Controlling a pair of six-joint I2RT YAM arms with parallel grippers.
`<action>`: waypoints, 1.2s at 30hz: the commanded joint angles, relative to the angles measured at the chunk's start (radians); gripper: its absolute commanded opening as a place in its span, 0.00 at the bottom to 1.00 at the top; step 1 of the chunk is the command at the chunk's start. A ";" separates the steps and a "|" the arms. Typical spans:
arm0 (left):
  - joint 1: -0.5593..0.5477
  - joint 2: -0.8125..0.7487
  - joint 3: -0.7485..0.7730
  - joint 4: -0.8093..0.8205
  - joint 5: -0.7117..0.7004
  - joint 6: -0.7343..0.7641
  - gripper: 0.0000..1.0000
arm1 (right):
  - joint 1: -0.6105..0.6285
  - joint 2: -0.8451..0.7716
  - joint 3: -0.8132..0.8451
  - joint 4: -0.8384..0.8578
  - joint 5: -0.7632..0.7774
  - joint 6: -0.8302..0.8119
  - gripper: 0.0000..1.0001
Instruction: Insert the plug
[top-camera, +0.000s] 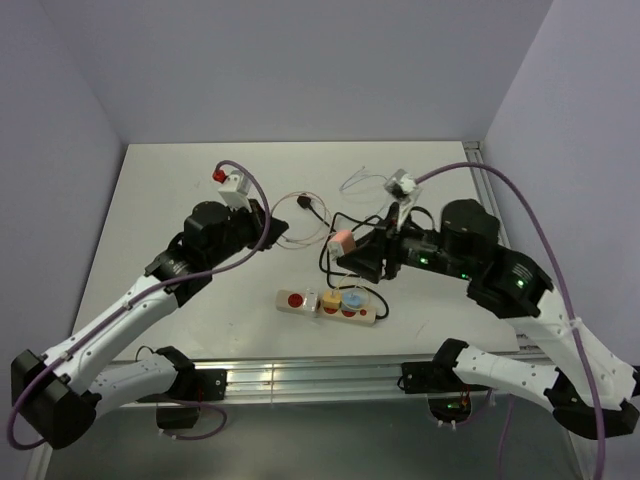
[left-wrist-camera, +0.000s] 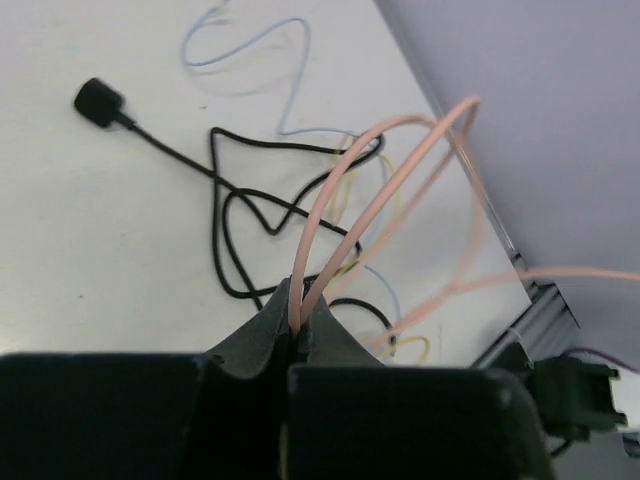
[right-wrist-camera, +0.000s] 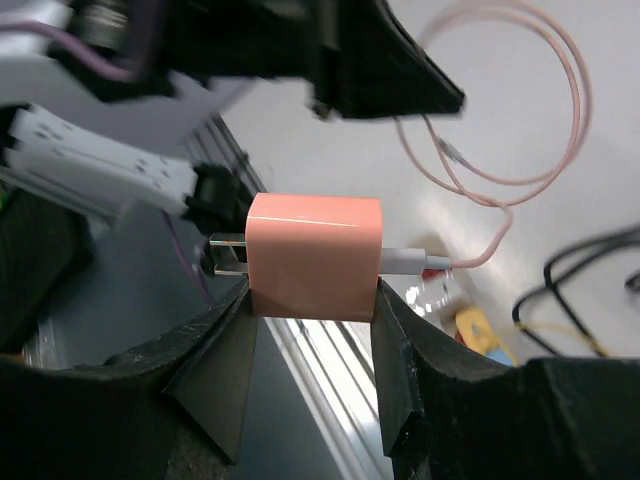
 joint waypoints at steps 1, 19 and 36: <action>0.122 0.090 0.003 0.068 0.058 -0.026 0.00 | -0.005 -0.087 -0.020 0.210 0.017 0.018 0.00; 0.182 0.490 0.298 0.004 0.248 -0.026 0.99 | -0.003 0.021 -0.199 0.349 0.188 -0.008 0.00; 0.178 0.027 -0.032 0.125 0.670 -0.184 0.94 | 0.144 0.131 -0.137 0.108 0.188 -0.306 0.00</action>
